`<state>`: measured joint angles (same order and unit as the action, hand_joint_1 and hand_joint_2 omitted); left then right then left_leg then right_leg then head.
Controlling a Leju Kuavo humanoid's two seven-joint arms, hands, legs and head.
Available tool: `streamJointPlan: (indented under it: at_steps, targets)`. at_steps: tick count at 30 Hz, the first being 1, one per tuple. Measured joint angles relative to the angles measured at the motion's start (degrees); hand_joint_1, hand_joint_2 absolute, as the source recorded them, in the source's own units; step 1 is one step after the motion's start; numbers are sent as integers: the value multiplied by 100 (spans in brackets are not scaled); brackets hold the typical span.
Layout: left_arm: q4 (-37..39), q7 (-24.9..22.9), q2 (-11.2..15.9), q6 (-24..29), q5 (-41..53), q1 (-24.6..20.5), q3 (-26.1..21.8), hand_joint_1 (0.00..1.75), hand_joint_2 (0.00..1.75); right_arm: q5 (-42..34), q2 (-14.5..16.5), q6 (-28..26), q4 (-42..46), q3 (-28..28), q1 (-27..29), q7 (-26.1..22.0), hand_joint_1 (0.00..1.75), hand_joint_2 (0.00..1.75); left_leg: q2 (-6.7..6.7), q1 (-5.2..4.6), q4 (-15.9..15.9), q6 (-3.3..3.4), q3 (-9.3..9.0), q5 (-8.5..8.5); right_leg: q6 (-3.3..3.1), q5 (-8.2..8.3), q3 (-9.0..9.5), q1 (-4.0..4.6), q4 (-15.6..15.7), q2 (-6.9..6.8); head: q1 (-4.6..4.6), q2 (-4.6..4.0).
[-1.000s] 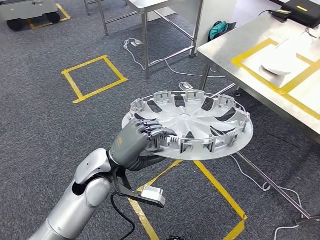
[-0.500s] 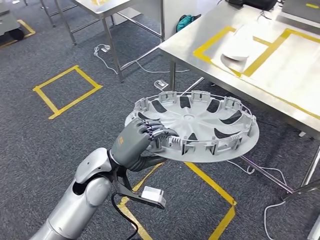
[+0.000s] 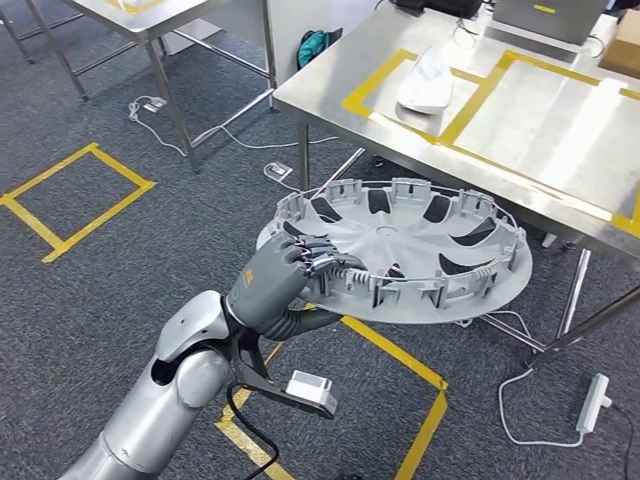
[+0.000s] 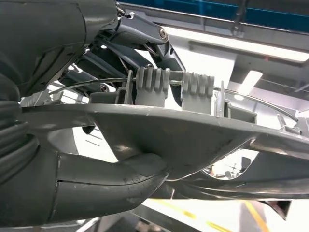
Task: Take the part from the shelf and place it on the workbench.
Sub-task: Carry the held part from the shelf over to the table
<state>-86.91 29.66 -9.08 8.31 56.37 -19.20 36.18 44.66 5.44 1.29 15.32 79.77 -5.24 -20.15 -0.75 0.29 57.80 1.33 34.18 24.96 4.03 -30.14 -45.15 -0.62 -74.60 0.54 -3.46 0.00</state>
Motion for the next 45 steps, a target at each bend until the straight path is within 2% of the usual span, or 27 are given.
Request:
streamJointPlan:
  at_steps: [1, 2, 4, 6, 7, 9, 11, 14, 15, 16, 17, 18, 20, 22, 24, 26, 28, 29, 30, 31, 32, 34, 36, 37, 41, 43, 45]
  targets:
    - [1, 0, 1, -2, 0, 0, 2, 141, 175, 1, -1, -1, 0, 0, 3, 0, 0, 175, -64, 1, 1, -3, -6, 8, 15, 38, -14, -7, -41, -18, -2, 0]
    - [1, 0, 1, -4, -2, 0, 3, 141, 175, 2, -3, -1, 0, 1, 10, 0, 0, 175, -119, 5, 2, -12, -17, 19, 28, 174, 95, -13, 154, -44, -2, 0]
    - [1, 0, -1, -10, -18, -1, 6, 141, 175, 5, -7, -2, -1, 1, 12, 2, 0, 175, -221, -3, 7, -57, -58, 55, 48, 504, 526, -6, 921, -219, -5, 0]
    - [1, 2, -3, -17, -49, -17, 6, 141, 175, 14, 2, -4, -5, 0, -8, 11, 0, 175, -304, -47, 25, -112, -86, 89, -7, 638, 812, 7, 1423, -360, -3, 0]
    - [1, 3, -5, -23, -69, -28, 8, 141, 175, 25, 8, -10, -7, -1, -16, 17, 0, 175, -342, -71, 28, -134, -92, 95, -52, 623, 838, 17, 1478, -365, 1, 0]
    - [1, 3, -18, -39, -102, -47, 14, 141, 175, 81, 8, -35, -8, -6, -17, 31, 0, 175, -403, -68, 23, -178, -107, 112, -154, 636, 825, 10, 1479, -237, 12, 0]
    - [1, 1, -35, -50, -134, -63, 23, 141, 175, 190, 2, -64, -7, -37, -14, 45, 0, 175, -281, -39, 199, -234, -43, 254, -226, 647, 827, -3, 1490, -124, 15, 0]
    - [1, -2, -39, -57, -212, -76, 31, 141, 175, 383, -9, -96, -7, -151, -19, 71, 0, 175, -23, -25, 1218, -266, 438, 745, -293, 655, 828, -14, 1497, 54, 36, 0]
    - [3, -4, -38, -61, -233, -75, 30, 141, 175, 429, -10, -105, -7, -191, -18, 84, 0, 175, 3, -26, 1523, -263, 598, 835, -300, 655, 827, -13, 1497, 123, 41, 0]
    - [6, -7, -38, -64, -248, -73, 30, 141, 175, 466, -11, -114, -7, -229, -15, 98, 0, 175, 20, -26, 1655, -253, 682, 821, -301, 656, 828, -13, 1496, 193, 42, 0]
    - [9, -10, -38, -67, -254, -72, 31, 141, 175, 496, -11, -122, -7, -263, -10, 116, 0, 175, 39, -25, 1562, -237, 659, 696, -299, 660, 828, -14, 1496, 264, 43, 0]
    - [12, -11, -40, -68, -259, -72, 31, 141, 175, 521, -11, -130, -7, -296, -6, 133, 0, 175, 74, -24, 1283, -218, 541, 499, -291, 665, 829, -16, 1496, 335, 45, 0]
    - [14, -11, -50, -68, -269, -79, 31, 141, 175, 564, -11, -138, -7, -351, -5, 161, 0, 175, 297, 4, 529, -184, 198, 154, -255, 676, 811, -15, 1481, 466, 44, 0]
    - [15, -11, -71, -68, -278, -87, 29, 141, 175, 595, -13, -143, -7, -397, -3, 176, 0, 175, 476, 21, 133, -173, 26, 70, -190, 697, 770, -17, 1481, 569, 40, 0]
    - [16, -16, -107, -67, -276, -96, 28, 141, 175, 621, -18, -144, -7, -430, 25, 183, 0, 175, 425, 15, 86, -139, 18, 69, -117, 726, 738, -36, 1516, 643, 39, 0]
    - [16, -35, -152, -61, -253, -109, 29, 141, 175, 644, -26, -136, -7, -455, 52, 187, 0, 175, 341, 27, 59, -73, 10, 41, -63, 652, 660, -28, 1417, 484, 14, 0]
    - [17, -73, -183, -27, -216, -117, 29, 141, 175, 670, -31, -122, -8, -486, 39, 190, 0, 175, 251, 27, 47, -25, 3, 34, -23, 347, 392, -10, 858, 160, -23, 0]
    - [22, -98, -189, -4, -196, -117, 29, 141, 175, 686, -31, -117, -9, -503, 28, 190, 0, 175, 207, 20, 49, -9, 2, 38, -6, 172, 213, -11, 470, 59, -34, 0]
    - [31, -127, -192, 19, -177, -116, 30, 141, 175, 703, -31, -115, -9, -519, 21, 190, 0, 175, 163, 15, 50, -4, 1, 43, 8, 46, 54, -12, 128, 6, -33, 0]
    - [44, -156, -193, 33, -162, -115, 30, 141, 175, 718, -31, -116, -9, -537, 24, 190, 0, 175, 131, 14, 51, -1, -2, 49, 15, 32, -12, -13, -25, -9, -35, 0]
    - [58, -183, -196, 44, -148, -114, 30, 141, 175, 733, -32, -119, -9, -552, 30, 191, 0, 175, 110, 15, 51, -4, -8, 56, 20, 110, 21, -13, 20, -14, -35, 0]
    - [81, -234, -215, 63, -125, -116, 28, 141, 175, 755, -33, -123, -9, -578, 38, 195, 0, 175, 88, 19, 54, -32, -36, 83, 25, 448, 387, -18, 687, -41, -37, 0]
    - [96, -281, -238, 103, -109, -132, 22, 141, 175, 772, -31, -121, -10, -597, 26, 202, 0, 175, 76, -8, 67, -88, -50, 117, -7, 613, 761, -9, 1327, -75, -34, 0]
    - [107, -301, -248, 126, -105, -143, 18, 141, 175, 781, -29, -120, -11, -604, 22, 207, 0, 175, 72, -22, 65, -114, -53, 125, -40, 609, 841, 0, 1458, -82, -30, 0]
    - [167, -360, -293, 161, -75, -170, -6, 141, 175, 827, -27, -116, -13, -614, 35, 220, 0, 175, 58, -23, 123, -216, -53, 196, -215, 566, 892, -1, 1498, -47, -15, 0]
    - [192, -376, -307, 164, -61, -172, -13, 141, 175, 840, -28, -116, -13, -615, 31, 221, 0, 175, 61, -19, 628, -267, 188, 439, -285, 543, 937, -17, 1515, -35, 2, 0]
    - [221, -380, -308, 171, -58, -171, -15, 141, 175, 843, -28, -116, -13, -615, 28, 219, 0, 175, 62, -18, 1401, -288, 625, 723, -325, 506, 975, -16, 1516, -18, 9, 0]
